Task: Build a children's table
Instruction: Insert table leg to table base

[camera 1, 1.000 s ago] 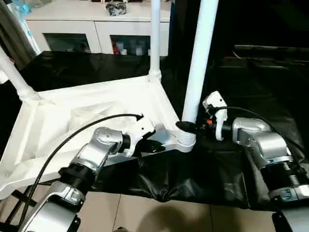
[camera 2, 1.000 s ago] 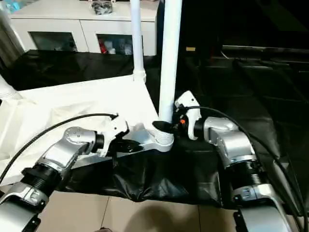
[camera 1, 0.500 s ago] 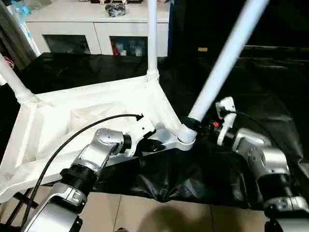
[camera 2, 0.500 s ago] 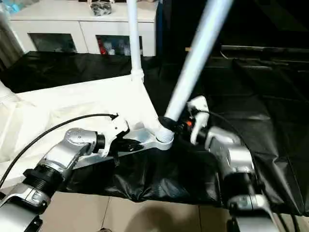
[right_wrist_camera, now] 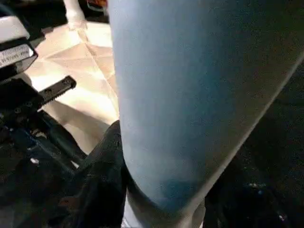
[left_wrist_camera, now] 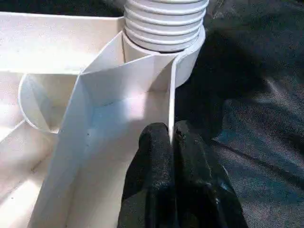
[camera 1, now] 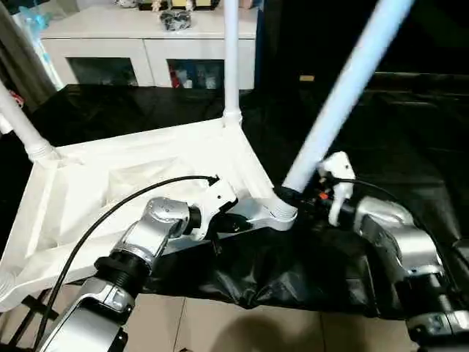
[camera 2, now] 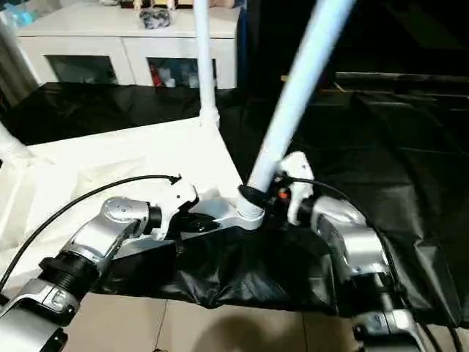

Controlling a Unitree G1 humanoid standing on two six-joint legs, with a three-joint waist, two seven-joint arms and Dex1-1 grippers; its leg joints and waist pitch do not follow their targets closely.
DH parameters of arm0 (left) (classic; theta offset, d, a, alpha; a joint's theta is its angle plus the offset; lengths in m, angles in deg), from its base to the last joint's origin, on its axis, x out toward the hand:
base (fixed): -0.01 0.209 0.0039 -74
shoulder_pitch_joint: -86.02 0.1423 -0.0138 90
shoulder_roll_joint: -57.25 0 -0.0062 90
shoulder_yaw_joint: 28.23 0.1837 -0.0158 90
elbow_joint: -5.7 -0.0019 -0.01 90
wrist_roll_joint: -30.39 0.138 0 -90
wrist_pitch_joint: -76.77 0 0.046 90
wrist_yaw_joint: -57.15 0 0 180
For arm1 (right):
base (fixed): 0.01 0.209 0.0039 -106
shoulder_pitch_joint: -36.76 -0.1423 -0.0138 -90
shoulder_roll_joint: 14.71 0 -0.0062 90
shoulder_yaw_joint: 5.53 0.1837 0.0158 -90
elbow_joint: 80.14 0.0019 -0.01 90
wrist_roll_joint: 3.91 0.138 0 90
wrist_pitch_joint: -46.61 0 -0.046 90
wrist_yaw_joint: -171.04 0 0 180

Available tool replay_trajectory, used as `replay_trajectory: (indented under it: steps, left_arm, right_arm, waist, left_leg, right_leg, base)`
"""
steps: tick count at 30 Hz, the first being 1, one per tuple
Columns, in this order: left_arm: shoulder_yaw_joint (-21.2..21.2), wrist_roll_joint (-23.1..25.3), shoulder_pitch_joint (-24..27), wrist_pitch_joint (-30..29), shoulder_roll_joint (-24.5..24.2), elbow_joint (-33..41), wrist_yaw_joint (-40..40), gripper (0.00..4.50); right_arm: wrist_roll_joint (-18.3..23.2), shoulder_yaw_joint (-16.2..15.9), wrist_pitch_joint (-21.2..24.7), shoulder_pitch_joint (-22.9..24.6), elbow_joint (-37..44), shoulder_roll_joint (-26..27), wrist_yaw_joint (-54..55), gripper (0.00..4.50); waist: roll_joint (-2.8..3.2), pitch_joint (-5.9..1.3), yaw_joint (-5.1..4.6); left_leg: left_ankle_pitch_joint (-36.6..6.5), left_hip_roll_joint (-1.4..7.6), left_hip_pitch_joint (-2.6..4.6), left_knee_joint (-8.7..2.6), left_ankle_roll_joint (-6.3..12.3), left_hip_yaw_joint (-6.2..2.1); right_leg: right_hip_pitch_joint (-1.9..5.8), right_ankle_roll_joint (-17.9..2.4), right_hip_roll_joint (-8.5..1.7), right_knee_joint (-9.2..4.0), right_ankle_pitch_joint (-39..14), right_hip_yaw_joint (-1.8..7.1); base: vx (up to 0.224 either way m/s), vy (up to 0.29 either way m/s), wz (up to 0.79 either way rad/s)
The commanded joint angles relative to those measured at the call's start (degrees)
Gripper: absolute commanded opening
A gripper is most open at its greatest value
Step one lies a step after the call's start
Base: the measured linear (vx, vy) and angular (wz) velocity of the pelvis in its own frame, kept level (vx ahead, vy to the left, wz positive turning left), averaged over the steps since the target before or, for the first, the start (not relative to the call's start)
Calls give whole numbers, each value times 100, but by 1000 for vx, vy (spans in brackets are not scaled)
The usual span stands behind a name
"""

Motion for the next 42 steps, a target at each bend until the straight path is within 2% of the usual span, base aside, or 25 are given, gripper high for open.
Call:
replay_trajectory:
  steps: [1, 3, 4, 12, 18, 22, 24, 25, 26, 31, 34, 37, 38, 39, 40, 41, 42]
  left_arm:
    - [-119, 30, -73, 59, -46, 74, -93, 0]
    - [-106, 44, -71, 88, -82, 72, -49, 0]
    - [-102, 48, -73, 97, -94, 71, -31, 0]
    - [-58, 56, -76, 172, -192, 145, 186, 0]
    - [12, -24, -34, 349, -370, 418, 714, 0]
    - [64, -45, -53, 322, -593, 640, 1042, 0]
    - [71, -44, -72, 322, -642, 676, 1109, 0]
    - [88, -69, -121, 342, -750, 741, 1331, 0]
    - [87, -107, -145, 362, -817, 789, 1500, 0]
    - [71, -163, -201, 362, -926, 824, 1754, 0]
    - [-46, -167, -307, 252, -876, 722, 1539, 0]
    - [-141, -135, -378, 165, -786, 638, 1245, 0]
    - [-206, -120, -415, 106, -715, 592, 1039, 0]
    - [-378, -48, -542, -140, -487, 488, 442, 0]
    - [-378, -48, -542, -140, -487, 488, 442, 0]
    - [-437, -10, -585, -246, -403, 460, 213, 0]
    - [-485, 37, -636, -373, -299, 445, -46, 0]
  right_arm:
    - [-274, -414, 314, 134, -341, -66, -191, 187]
    - [-406, -574, 294, 68, -507, -132, -329, 187]
    - [-433, -594, 275, 31, -582, -135, -375, 187]
    - [-504, -716, 31, -213, -1066, -144, -681, 187]
    - [-415, -779, -272, -332, -1226, -166, -1257, 187]
    - [-457, -970, -541, -288, -1141, -297, -1723, 187]
    - [-441, -1011, -560, -263, -1085, -321, -1828, 187]
    - [-406, -1088, -594, -226, -1000, -358, -2079, 187]
    - [-389, -1127, -615, -206, -960, -370, -2239, 187]
    - [-426, -1150, -746, -237, -1080, -351, -2422, 187]
    - [-463, -1057, -832, -359, -1341, -225, -2190, 187]
    - [-531, -943, -875, -480, -1588, -93, -1776, 187]
    - [-612, -873, -929, -566, -1777, -10, -1435, 187]
    - [-772, -612, -1088, -863, -2395, 223, -423, 187]
    - [-772, -612, -1088, -863, -2395, 223, -423, 187]
    - [-801, -514, -1129, -965, -2608, 303, -92, 187]
    - [-843, -440, -1158, -1077, -2819, 387, 285, 187]
  waist:
    - [-110, -349, -15]
    - [-115, -343, -20]
    - [-136, -344, -31]
    - [-140, -347, -39]
    - [-149, -370, -14]
    - [-178, -361, 7]
    - [-171, -354, 17]
    - [-195, -351, 28]
    - [-181, -344, 30]
    - [-192, -336, 48]
    - [-194, -335, 48]
    - [-201, -326, 24]
    - [-210, -321, 16]
    - [-214, -314, -17]
    - [-203, -301, -57]
    - [-213, -319, -74]
    - [-219, -314, -82]
  left_leg:
    - [-1770, 156, 53, -444, 181, -67]
    - [-1800, 157, 58, -446, 185, -64]
    - [-1827, 158, 57, -449, 178, -63]
    - [-1932, 172, 66, -463, 149, -71]
    - [-1856, 194, 60, -471, 166, -69]
    - [-1824, 212, 56, -482, 189, -55]
    - [-1860, 217, 63, -491, 173, -59]
    - [-1912, 220, 69, -498, 165, -63]
    - [-1929, 223, 62, -502, 159, -64]
    - [-2011, 230, 79, -512, 99, -65]
    - [-2014, 232, 81, -518, 62, -71]
    - [-2113, 220, 88, -515, 5, -78]
    - [-2120, 212, 85, -516, 1, -78]
    - [-2146, 206, 84, -512, -61, -86]
    - [-2187, 199, 75, -510, -114, -92]
    - [-2236, 190, 93, -504, -157, -110]
    - [-2227, 181, 81, -502, -153, -114]
  right_leg:
    - [245, -784, -306, -528, -2544, 224]
    - [236, -775, -308, -539, -2594, 227]
    - [236, -777, -305, -542, -2601, 225]
    - [230, -835, -312, -532, -2539, 232]
    - [250, -1033, -322, -476, -2091, 248]
    - [258, -1166, -317, -447, -1872, 257]
    - [256, -1172, -320, -443, -1938, 259]
    - [260, -1153, -324, -450, -2032, 257]
    - [254, -1135, -325, -450, -2086, 262]
    - [236, -1166, -338, -453, -2148, 271]
    - [237, -1184, -338, -448, -2092, 275]
    - [222, -1158, -348, -460, -2284, 272]
    - [225, -1139, -342, -470, -2322, 268]
    - [219, -1093, -355, -476, -2506, 259]
    - [204, -1088, -358, -476, -2603, 255]
    - [220, -981, -361, -499, -2787, 230]
    - [217, -955, -356, -510, -2813, 224]
  base:
    - [0, 0, 0]
    - [0, 0, 0]
    - [0, 0, 0]
    - [0, 0, 0]
    - [0, 0, 0]
    - [0, 0, 0]
    - [0, 0, 0]
    - [0, 0, 0]
    - [0, 0, 0]
    - [0, 0, 0]
    - [0, 0, 0]
    - [0, 0, 0]
    - [0, 0, 0]
    - [0, 0, 0]
    - [0, 0, 0]
    - [0, 0, 0]
    - [0, 0, 0]
